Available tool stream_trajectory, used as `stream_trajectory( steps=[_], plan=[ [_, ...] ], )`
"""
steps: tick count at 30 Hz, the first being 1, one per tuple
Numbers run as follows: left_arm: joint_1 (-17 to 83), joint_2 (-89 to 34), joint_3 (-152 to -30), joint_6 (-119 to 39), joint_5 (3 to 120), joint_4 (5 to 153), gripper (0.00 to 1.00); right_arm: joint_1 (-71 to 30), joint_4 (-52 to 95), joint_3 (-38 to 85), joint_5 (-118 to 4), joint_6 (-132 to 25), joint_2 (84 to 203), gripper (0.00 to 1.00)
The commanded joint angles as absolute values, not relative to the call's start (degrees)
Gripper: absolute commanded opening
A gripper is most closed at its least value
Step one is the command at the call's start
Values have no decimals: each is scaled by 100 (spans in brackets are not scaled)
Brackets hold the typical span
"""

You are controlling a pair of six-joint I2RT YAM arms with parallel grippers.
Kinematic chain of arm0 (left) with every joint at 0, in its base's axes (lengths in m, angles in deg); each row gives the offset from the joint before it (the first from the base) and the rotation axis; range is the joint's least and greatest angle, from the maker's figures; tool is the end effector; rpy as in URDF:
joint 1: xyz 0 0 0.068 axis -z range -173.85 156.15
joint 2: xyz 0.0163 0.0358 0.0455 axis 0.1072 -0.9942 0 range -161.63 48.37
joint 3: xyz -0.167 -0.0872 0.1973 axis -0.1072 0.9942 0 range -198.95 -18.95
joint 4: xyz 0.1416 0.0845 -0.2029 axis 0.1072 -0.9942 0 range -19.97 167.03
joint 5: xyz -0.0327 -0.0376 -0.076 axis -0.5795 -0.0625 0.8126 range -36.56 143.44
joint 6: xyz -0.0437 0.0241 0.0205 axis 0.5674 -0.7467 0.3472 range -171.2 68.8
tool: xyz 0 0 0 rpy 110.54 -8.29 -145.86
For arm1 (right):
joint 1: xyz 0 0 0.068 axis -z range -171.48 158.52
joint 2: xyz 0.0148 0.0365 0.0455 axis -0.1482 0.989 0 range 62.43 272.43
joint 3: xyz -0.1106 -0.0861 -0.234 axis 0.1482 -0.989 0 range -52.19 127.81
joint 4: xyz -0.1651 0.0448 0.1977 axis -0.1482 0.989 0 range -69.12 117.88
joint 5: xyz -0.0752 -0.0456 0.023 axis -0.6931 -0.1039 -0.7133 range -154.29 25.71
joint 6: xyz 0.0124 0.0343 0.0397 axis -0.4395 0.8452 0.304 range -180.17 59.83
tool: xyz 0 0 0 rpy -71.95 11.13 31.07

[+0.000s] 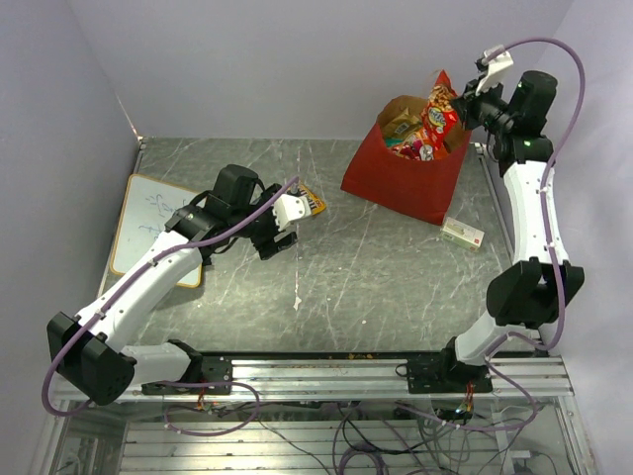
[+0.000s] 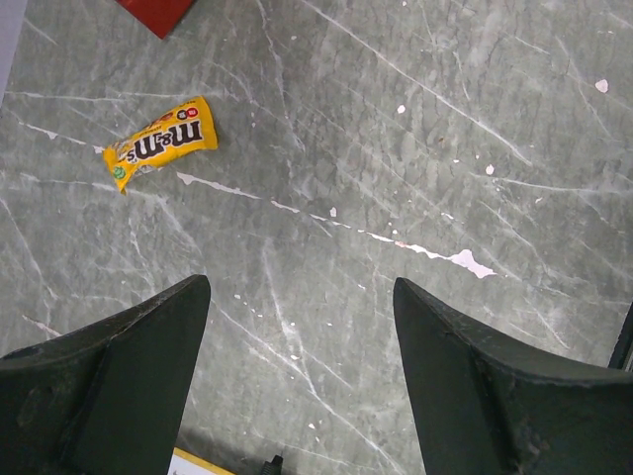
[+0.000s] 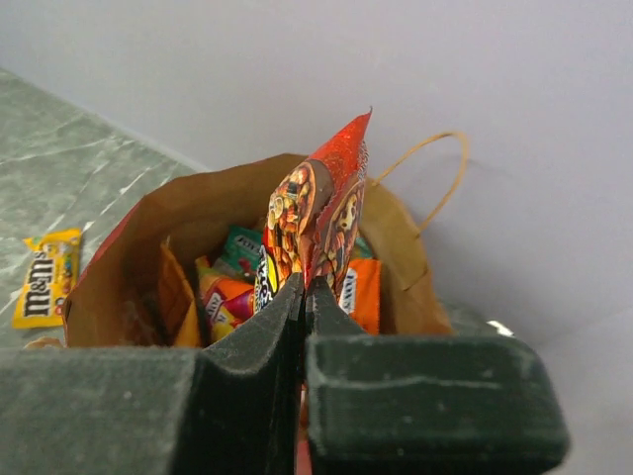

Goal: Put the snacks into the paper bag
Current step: Place the snack in the paper bag.

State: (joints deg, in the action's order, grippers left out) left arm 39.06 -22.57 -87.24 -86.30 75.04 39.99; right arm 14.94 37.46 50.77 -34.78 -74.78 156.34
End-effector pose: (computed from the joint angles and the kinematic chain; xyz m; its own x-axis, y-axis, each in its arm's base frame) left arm 0.2143 -0.1543 0.3432 -0.0116 0.6442 -0.7648 0.9162 0.3133 0.2500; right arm 0.3742 -0.0245 0.4609 -0.0281 -0.2177 -0.9756 -0.4083 0.8934 -0.1876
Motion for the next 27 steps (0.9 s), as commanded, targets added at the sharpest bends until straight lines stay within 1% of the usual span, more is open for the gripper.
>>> stream_trajectory(
  steps=[1, 15, 19, 24, 27],
  plan=[
    [3945, -2247, -8697, -8592, 7484, 4179, 85, 1520, 3428, 5297, -3018, -6916, 15888, 0],
    [3942, -2313, -8733, -8566, 7540, 4166, 85, 1495, 3441, 6171, -2262, -5254, 17277, 0],
    [3941, -2267, -8700, -8569, 7528, 4178, 85, 1470, 3446, 6151, -2194, -4751, 17512, 0],
    [3942, -2235, -8680, -8566, 7548, 4181, 85, 1424, 3495, 6046, -2189, -4539, 17721, 0],
    [3942, -2198, -8649, -8577, 7531, 4185, 85, 1415, 3751, 6110, -2322, -4708, 17791, 7]
  ],
)
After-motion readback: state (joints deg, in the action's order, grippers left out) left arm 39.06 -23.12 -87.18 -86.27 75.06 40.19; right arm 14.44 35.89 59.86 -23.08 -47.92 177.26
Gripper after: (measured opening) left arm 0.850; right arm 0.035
